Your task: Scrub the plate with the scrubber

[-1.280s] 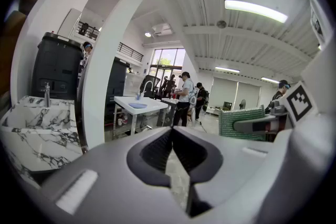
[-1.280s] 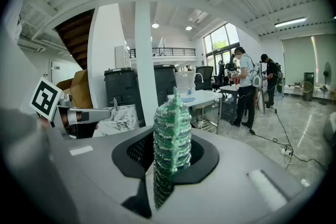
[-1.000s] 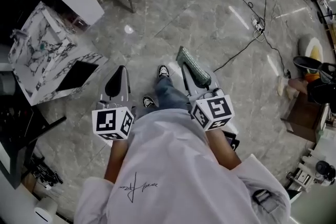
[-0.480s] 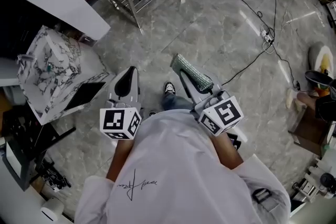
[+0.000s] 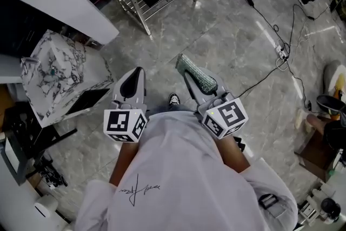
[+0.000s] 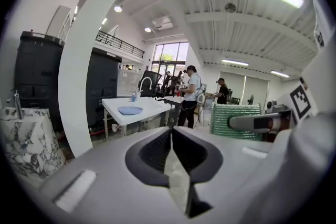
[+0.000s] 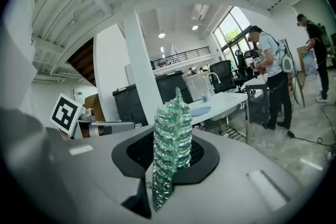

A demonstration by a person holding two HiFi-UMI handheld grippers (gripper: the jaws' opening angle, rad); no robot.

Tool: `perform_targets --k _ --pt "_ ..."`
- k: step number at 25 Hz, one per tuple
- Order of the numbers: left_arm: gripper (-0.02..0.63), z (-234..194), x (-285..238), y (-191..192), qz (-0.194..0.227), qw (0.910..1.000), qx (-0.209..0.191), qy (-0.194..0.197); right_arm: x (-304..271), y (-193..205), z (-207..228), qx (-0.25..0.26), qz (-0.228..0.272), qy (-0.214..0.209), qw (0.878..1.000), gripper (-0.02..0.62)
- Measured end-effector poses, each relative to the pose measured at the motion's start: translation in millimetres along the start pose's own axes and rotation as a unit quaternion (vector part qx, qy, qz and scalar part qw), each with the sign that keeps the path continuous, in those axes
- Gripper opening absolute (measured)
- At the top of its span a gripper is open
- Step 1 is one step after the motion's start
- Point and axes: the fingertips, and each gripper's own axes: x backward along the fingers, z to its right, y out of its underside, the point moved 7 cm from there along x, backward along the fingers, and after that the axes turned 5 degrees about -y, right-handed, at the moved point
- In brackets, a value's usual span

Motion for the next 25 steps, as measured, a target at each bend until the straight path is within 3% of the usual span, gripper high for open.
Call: perform_targets --k 9,18,22,25 --pt "0.054 -24.5 -20.7 22.8 -0.047 0.9983 0.025 -0.021 -25.2 22.2 18.1 -0.043 -0.040 -0.033 0.998 0.063" --pt "0.054 -61.9 -97.1 -2.4 -0.028 0.9990 0.035 0.006 -79.0 13.1 73.5 -0.069 -0.093 0.050 0.992 0.066" --pt "0.054 -96.3 -129.1 -19.0 -0.027 0.9984 0.048 -0.006 -120.4 2.5 95.9 -0.067 -0.117 0.083 0.987 0.064" --pt "0.054 -121.3 -154.5 -33.5 -0.027 0.9980 0.057 -0.005 -155.9 -15.0 110.7 -0.058 -0.107 0.094 0.988 0.063"
